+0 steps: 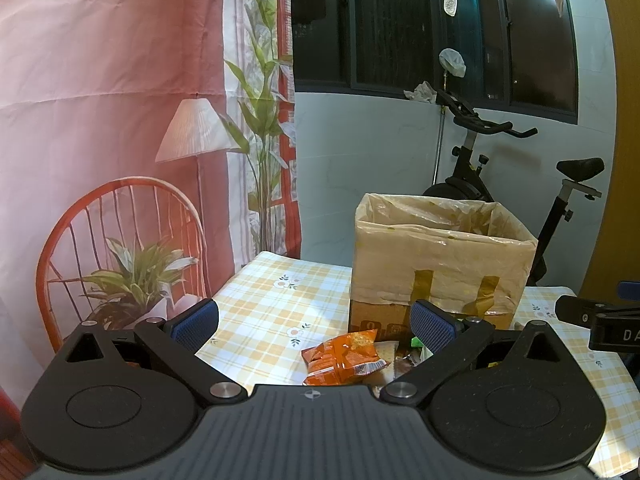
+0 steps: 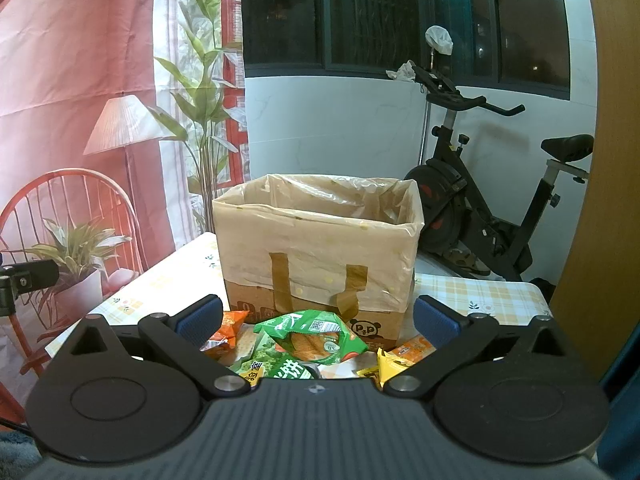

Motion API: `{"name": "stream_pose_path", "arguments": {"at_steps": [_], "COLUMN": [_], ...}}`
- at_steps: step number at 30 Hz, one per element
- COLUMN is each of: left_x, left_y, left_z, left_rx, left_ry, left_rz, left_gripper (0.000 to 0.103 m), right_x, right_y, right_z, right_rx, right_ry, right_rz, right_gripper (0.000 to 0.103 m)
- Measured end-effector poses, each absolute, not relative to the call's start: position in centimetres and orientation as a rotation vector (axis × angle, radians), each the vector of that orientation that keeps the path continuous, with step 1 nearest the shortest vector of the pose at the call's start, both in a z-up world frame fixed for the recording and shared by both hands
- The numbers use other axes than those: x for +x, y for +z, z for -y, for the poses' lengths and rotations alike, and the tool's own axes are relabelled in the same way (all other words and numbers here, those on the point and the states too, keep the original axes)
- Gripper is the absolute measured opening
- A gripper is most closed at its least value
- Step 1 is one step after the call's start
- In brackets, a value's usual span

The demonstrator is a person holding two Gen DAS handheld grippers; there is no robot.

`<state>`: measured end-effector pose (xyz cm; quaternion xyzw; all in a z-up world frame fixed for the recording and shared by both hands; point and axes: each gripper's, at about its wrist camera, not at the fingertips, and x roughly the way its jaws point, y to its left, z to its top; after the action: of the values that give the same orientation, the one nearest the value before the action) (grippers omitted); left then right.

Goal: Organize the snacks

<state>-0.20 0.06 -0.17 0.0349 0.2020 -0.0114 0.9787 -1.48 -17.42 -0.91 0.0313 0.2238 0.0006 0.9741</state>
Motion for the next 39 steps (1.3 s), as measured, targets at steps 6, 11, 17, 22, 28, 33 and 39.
{"name": "stream_pose_path", "arguments": {"at_steps": [6, 11, 17, 22, 28, 33, 39], "left_x": [-0.21, -0.20, -0.32, -0.32, -0.32, -0.15, -0.08], "left_y": [-0.20, -0.23, -0.46, -0.47, -0.58, -0.40, -0.40], "left_z": [-0.06, -0.08, 0.11, 0.12, 0.04, -0.24, -0.28], "left_rx": [0.070, 0.069, 0.068, 0.067, 0.062, 0.057, 0.056], "left_ry": [-0.023, -0.023, -0.025, -0.025, -0.027, -0.028, -0.027], "left_rz": [-0.407, -0.407, -0.411, -0.413, -0.420, -0.426, -0.427], "left_gripper": [0.103, 0.103, 0.103, 0.103, 0.103, 0.103, 0.103], "right_x": [-1.50, -1.50, -1.50, -1.48, -1.49, -1.47, -1.47], "right_y": [-0.92, -0.92, -0.87, -0.90, -0.88, -0.93, -0.93], "right_z": [17.43, 17.43, 17.45, 17.45, 17.43, 17.45, 17.47], "right_rx": [0.063, 0.063, 0.063, 0.064, 0.063, 0.064, 0.063], "right_ry": [0.002, 0.002, 0.003, 0.002, 0.002, 0.002, 0.002], "right_rz": [-0.451, -0.451, -0.451, -0.451, -0.451, -0.451, -0.451], "right_gripper": [0.103, 0.103, 0.103, 0.103, 0.103, 0.103, 0.103]}}
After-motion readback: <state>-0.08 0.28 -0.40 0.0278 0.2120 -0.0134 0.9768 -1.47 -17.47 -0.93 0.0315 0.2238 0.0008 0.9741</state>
